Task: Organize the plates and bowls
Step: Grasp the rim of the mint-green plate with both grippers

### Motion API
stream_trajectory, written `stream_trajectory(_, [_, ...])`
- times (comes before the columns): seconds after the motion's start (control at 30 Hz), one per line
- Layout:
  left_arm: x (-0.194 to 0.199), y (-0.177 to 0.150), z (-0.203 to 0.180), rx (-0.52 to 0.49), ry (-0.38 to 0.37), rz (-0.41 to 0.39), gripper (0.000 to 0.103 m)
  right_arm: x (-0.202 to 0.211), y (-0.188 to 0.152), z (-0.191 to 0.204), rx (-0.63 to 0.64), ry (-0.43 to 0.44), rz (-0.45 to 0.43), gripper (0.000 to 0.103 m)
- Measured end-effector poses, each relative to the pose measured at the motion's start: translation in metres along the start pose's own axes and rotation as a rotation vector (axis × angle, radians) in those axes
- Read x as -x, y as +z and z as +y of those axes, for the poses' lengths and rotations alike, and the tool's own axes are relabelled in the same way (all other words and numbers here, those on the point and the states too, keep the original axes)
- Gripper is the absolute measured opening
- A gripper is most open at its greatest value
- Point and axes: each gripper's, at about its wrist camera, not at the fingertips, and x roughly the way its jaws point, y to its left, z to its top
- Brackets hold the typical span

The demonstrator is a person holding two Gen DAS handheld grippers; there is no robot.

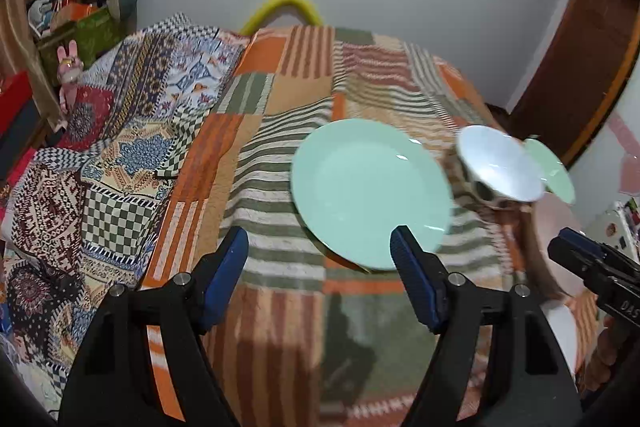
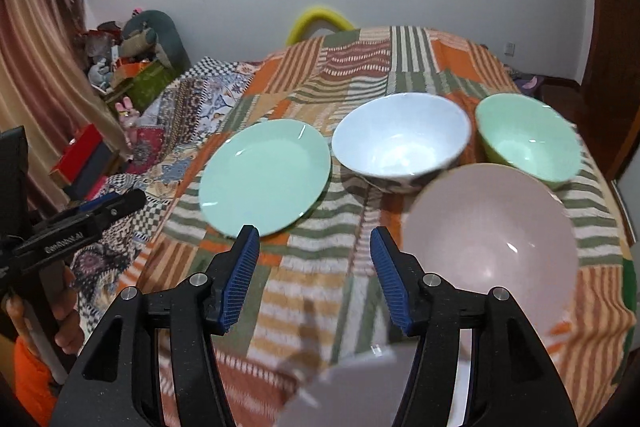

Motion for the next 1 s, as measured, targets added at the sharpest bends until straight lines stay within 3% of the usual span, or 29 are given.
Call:
stream_trajectory(0.07, [-0.019,0.004,0.008,0.014,0.005,0.013,0.071,-0.015,0.005,0.002,-0.005,-0.001,0.022,0.054])
stream_trajectory(0.23, [-0.063,0.016,0.025,0.030,-0.011,0.061,0.047,-0.054,0.013,0.005,-0.030,-0.001,0.092,0.054])
stream_trajectory(0.33, [-0.084,0.023,0.029,0.028,-0.035,0.082,0.038,-0.072,0.015,0.008,-0.014,-0.009,0.138,0.043])
stream_trajectory(0.4, [-0.097,0.027,0.029,0.022,-0.035,0.089,0.035,-0.081,0.015,0.007,-0.010,-0.023,0.152,0.041])
stream_trajectory(0.53, [-0.116,0.031,0.029,0.021,-0.064,0.121,0.014,-0.099,0.016,0.002,-0.035,-0.022,0.191,0.036])
stream_trajectory(0.7, [-0.113,0.025,0.030,0.018,-0.100,0.123,0.013,-0.111,0.014,-0.001,-0.042,-0.021,0.226,0.019])
stream_trajectory(1.0, [-0.076,-0.012,0.029,-0.017,-0.072,0.189,0.014,-0.104,0.005,0.006,0.018,0.012,0.259,0.018])
